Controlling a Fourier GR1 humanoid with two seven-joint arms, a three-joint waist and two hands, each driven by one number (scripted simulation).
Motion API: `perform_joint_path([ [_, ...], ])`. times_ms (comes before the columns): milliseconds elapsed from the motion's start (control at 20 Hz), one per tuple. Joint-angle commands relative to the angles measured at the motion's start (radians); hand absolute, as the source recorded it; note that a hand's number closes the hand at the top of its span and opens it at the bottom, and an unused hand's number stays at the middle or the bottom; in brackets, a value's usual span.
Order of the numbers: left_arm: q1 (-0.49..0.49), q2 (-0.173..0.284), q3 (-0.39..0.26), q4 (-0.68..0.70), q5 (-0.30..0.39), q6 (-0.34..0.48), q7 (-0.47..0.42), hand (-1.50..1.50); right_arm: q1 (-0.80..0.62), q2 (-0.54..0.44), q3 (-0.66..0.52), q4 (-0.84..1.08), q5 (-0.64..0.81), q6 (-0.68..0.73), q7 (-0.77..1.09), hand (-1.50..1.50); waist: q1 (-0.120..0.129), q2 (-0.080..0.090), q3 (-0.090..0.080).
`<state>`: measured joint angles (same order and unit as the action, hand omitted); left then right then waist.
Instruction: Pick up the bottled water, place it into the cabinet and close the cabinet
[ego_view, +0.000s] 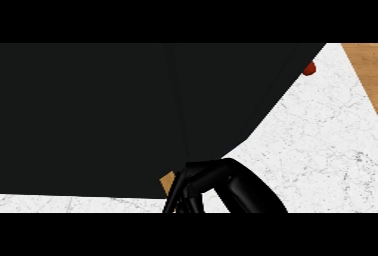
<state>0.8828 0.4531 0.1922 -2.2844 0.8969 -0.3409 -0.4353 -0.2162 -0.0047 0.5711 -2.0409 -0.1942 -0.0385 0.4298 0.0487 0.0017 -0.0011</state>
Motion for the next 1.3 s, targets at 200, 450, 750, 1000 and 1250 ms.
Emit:
perform_joint_path([
  [200,0.040,-0.034,0.103,0.027,0.059,-0.094,0.010,-1.50,-0.277,0.005,-0.262,0.296,-0.249,0.032,-0.051,1.50,-0.017,0.002,0.001],
  [450,0.100,-0.039,0.188,0.015,0.162,-0.179,0.048,-1.50,-0.442,-0.005,-0.376,0.446,-0.297,0.081,-0.013,1.50,-0.016,-0.001,0.001],
  [750,0.104,-0.083,0.247,0.050,0.161,-0.244,0.068,-1.50,-0.564,-0.058,-0.467,0.667,-0.313,0.201,-0.072,1.50,-0.016,0.001,0.001],
  [1000,0.052,-0.064,0.285,0.088,0.210,-0.255,0.100,-1.50,-0.589,-0.028,-0.454,0.794,-0.293,0.268,-0.137,1.50,-0.016,0.003,0.001],
  [1250,0.058,-0.071,0.261,0.060,0.222,-0.237,0.140,-1.50,-0.648,-0.007,-0.445,0.817,-0.286,0.258,-0.098,1.50,-0.012,0.002,0.000],
])
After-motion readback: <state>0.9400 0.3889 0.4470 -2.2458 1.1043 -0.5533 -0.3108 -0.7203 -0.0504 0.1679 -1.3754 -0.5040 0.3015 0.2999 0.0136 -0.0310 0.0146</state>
